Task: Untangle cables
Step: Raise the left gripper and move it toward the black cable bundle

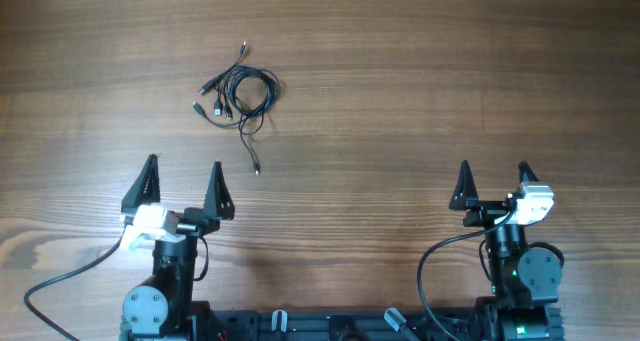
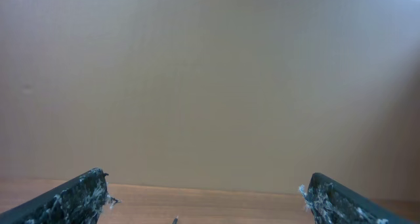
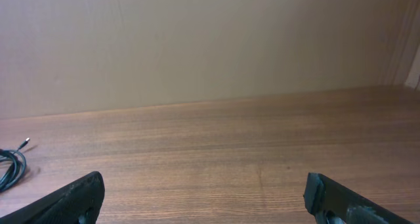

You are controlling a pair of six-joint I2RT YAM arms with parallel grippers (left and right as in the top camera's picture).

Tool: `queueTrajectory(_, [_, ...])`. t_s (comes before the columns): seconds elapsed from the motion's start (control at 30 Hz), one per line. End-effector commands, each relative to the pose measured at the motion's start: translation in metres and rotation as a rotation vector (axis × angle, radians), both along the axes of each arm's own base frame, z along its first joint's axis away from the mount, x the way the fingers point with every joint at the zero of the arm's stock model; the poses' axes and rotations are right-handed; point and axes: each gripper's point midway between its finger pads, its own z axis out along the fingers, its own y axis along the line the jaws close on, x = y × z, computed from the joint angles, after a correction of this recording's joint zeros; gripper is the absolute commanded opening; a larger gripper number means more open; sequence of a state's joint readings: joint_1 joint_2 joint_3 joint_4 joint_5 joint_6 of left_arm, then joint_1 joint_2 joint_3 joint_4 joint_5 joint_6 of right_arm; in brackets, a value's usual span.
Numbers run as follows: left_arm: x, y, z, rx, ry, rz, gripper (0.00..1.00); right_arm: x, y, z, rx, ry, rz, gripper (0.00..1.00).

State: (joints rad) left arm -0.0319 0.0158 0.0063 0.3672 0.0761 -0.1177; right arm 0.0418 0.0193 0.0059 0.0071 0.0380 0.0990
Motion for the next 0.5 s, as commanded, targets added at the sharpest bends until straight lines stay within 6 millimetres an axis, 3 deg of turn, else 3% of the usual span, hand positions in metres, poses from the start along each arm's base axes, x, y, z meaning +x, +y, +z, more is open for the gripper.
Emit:
queueTrajectory(0.0, [-0.0006, 0.0007, 0.0012, -0.027, -0.003, -0.004, 1.00, -0.0005, -0.0035, 0.0028, -0.018, -0.013, -0.018, 1.00])
queueTrajectory(0.47, [0.0067, 0.0009, 0.0074, -0.074, 0.090, -0.017, 1.00, -0.0005, -0.0036, 0.0028, -0.018, -0.013, -0.018, 1.00])
